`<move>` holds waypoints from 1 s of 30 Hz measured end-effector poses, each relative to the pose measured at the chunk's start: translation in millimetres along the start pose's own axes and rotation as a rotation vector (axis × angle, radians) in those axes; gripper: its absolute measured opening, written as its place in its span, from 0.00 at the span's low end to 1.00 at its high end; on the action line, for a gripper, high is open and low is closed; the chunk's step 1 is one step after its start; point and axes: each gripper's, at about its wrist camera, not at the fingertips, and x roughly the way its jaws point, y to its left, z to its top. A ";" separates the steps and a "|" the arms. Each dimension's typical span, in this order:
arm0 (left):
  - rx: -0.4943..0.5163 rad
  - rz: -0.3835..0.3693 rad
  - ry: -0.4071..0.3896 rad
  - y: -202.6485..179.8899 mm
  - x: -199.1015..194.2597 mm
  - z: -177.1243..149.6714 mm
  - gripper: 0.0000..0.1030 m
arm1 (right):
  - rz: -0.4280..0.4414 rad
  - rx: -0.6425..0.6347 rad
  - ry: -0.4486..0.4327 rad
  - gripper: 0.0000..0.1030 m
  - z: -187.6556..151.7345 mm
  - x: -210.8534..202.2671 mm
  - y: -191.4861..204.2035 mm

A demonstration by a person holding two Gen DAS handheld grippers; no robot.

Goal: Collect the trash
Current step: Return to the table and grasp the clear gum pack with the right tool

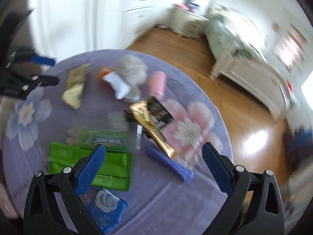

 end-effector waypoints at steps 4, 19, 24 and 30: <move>-0.044 -0.018 0.042 6.9 19.1 -5.2 0.63 | 0.035 -0.260 0.006 0.95 22.2 7.4 22.4; -0.163 0.056 0.069 -0.8 69.0 29.3 0.74 | 0.402 -0.419 0.208 0.74 44.8 60.0 42.2; -0.106 -0.032 0.035 -13.5 67.9 19.4 0.74 | 0.443 -0.256 0.257 0.36 20.6 56.9 15.2; -0.019 -0.101 -0.009 -39.7 45.6 -0.3 0.74 | 0.544 0.037 0.225 0.31 -5.1 44.2 -18.5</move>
